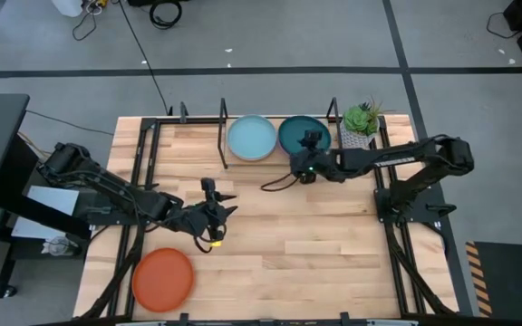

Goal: Place and stack plates onto a shelf
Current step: Stack the dark blue plate on top of the pink plate on the shelf, then stack the orange plate on top of the dark blue plate on the shelf

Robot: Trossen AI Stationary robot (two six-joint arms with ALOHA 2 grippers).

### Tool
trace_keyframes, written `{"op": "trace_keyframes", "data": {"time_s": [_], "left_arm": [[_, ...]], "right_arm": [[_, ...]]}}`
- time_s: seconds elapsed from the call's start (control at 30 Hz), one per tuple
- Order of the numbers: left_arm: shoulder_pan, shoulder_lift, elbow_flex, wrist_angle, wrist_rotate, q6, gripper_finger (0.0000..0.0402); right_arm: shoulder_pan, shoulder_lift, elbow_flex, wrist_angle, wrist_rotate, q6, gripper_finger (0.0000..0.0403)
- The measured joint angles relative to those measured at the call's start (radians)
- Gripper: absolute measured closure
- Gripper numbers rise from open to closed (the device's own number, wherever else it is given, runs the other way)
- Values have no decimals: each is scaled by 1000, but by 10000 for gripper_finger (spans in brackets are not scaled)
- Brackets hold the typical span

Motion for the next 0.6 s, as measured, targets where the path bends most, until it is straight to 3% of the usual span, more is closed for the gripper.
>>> {"op": "trace_keyframes", "data": {"time_s": [0.17,0.33,0.47,0.6], "left_arm": [[-20,0,0,0,1,-24,246],[-19,0,0,-20,19,-84,246],[-19,-2,0,-56,212,-200,246],[-6,-2,0,-127,470,-491,246]], "right_arm": [[35,-82,0,-11,-58,102,143],[68,-112,0,-63,-299,264,151],[105,-80,0,-79,-530,321,155],[163,-38,0,-79,-544,345,156]]}}
